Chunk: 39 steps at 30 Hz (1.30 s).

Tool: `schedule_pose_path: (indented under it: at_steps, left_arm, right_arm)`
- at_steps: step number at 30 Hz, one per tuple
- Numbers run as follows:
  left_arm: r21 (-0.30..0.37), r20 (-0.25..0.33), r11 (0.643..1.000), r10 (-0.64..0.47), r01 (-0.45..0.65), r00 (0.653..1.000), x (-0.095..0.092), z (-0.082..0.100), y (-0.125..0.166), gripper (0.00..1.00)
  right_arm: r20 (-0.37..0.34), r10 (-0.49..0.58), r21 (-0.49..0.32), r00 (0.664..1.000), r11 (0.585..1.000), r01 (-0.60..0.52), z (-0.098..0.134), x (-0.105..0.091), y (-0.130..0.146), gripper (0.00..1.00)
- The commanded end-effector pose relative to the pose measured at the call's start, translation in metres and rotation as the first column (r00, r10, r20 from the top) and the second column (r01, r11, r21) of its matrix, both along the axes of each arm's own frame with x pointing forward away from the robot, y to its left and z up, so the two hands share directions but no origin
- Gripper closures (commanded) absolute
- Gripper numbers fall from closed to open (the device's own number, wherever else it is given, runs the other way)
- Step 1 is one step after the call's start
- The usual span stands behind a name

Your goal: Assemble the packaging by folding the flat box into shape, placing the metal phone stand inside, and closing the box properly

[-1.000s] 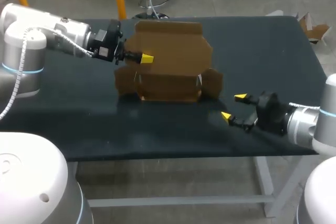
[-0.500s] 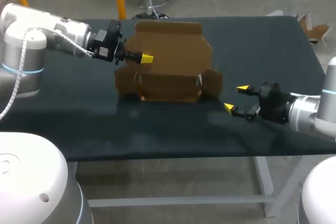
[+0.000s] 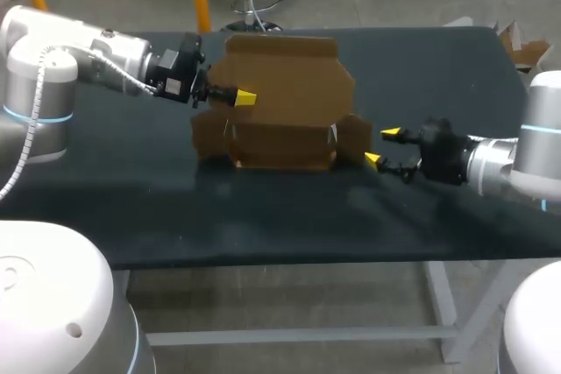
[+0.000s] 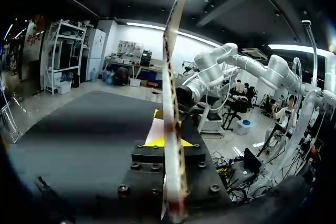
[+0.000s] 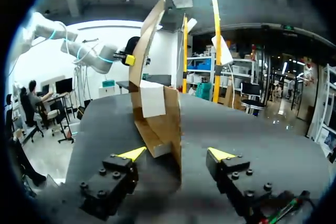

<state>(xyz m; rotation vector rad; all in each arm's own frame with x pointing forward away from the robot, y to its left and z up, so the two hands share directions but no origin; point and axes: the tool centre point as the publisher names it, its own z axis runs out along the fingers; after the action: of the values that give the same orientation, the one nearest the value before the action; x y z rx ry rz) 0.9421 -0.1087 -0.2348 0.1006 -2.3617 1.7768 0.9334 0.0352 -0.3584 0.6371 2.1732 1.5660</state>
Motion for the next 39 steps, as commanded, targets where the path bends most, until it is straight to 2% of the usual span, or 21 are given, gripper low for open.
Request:
schedule_pose_path:
  at_steps: [1, 4, 6, 12, 23, 27, 39]
  left_arm:
    - [0.002, -0.001, 1.0, -0.003, 0.003, 1.0, 0.001, -0.003, 0.001, 1.0]
    - [0.002, -0.001, 1.0, -0.003, 0.003, 1.0, 0.001, -0.003, 0.001, 1.0]
    - [0.002, -0.001, 1.0, -0.003, 0.003, 1.0, 0.001, -0.003, 0.001, 1.0]
    - [0.002, -0.001, 1.0, -0.003, 0.003, 1.0, 0.001, -0.003, 0.001, 1.0]
    - [0.002, -0.001, 1.0, -0.003, 0.003, 1.0, 0.001, -0.003, 0.001, 1.0]
    - [0.002, -0.001, 1.0, -0.003, 0.003, 1.0, 0.001, -0.003, 0.001, 1.0]
    - [0.002, -0.001, 1.0, -0.003, 0.003, 1.0, 0.001, -0.003, 0.001, 1.0]
  right_arm:
    - [-0.005, 0.009, 0.0, 1.0, 1.0, -0.009, -0.007, 0.012, 0.01, 0.27]
    - [-0.007, 0.012, -0.001, 1.0, 1.0, -0.012, -0.007, 0.016, 0.014, 0.34]
    - [-0.008, 0.014, 0.0, 1.0, 1.0, -0.014, -0.007, 0.018, 0.017, 0.44]
    - [-0.008, 0.014, 0.001, 1.0, 1.0, -0.014, -0.007, 0.021, 0.024, 0.65]
    - [-0.012, 0.007, 0.004, 1.0, 1.0, -0.007, -0.008, 0.019, 0.037, 0.93]
    - [-0.015, -0.004, 0.006, 1.0, 1.0, 0.004, -0.008, 0.016, 0.039, 1.0]
    - [-0.022, -0.047, 0.018, 0.999, 0.999, 0.047, -0.007, 0.004, 0.047, 1.0]
